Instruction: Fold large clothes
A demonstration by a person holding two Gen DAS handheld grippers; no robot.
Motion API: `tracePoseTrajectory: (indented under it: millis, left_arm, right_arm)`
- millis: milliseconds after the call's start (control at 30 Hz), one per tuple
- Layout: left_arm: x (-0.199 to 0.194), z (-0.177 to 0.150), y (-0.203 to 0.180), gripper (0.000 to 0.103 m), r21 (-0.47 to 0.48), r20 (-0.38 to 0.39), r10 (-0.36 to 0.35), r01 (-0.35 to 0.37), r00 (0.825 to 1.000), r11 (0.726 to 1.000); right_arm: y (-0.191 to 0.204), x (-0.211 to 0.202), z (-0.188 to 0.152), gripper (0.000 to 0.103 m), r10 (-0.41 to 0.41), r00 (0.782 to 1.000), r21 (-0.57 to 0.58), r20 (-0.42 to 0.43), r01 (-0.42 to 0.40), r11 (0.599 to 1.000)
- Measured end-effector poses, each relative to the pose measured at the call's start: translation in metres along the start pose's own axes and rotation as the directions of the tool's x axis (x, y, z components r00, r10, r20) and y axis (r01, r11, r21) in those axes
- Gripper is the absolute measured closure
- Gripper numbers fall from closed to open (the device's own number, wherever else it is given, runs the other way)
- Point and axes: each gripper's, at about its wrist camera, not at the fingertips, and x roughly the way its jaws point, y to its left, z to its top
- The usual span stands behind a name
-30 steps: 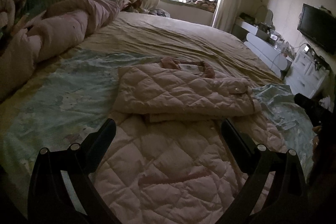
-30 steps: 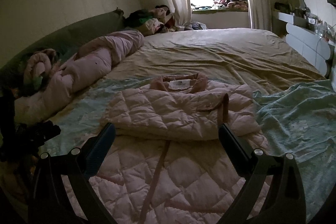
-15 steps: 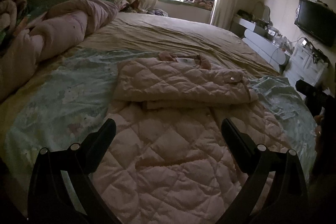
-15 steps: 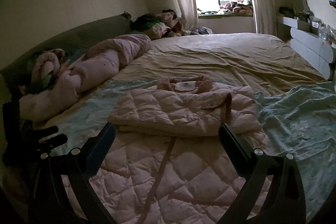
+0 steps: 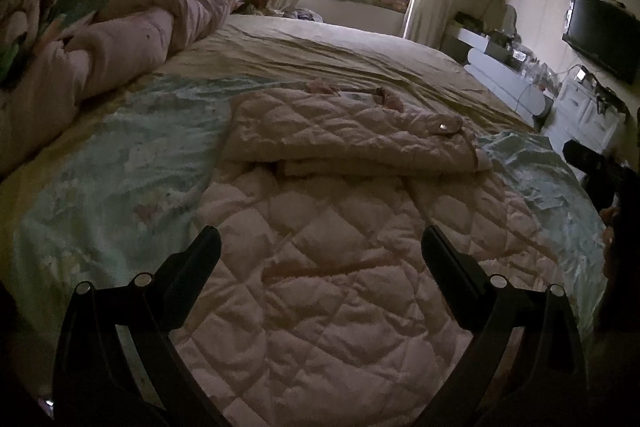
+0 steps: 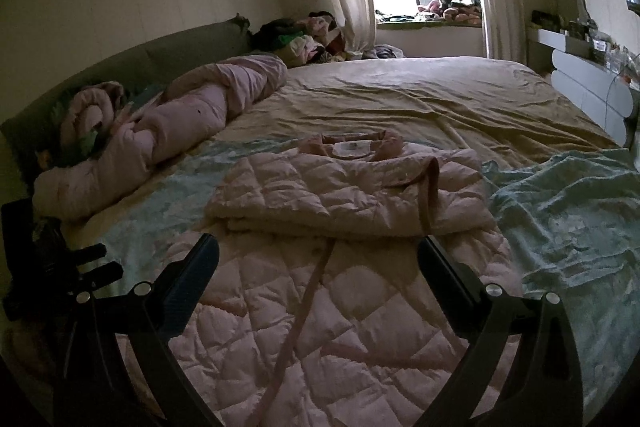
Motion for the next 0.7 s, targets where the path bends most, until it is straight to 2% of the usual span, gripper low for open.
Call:
tracePoseTrajectory:
  millis: [300,700]
  left_arm:
    - [-0.004,-0.02,-0.001,0.009,0.008,-0.021,0.011,-0.011,1.0,1.0]
    - [-0.01,-0.042,0.005,0.009,-0.005,-0.053,0.035,-0.035,0.998,0.999]
  right_arm:
    - [0.0,-0.005,-0.01,0.004,-0.004,1.0,-0.007,-0.017,0.004,1.0]
    - [-0.009,-0.003,-0.034,0.004,-0.021,0.996,-0.005,-0.082,0.021,1.0]
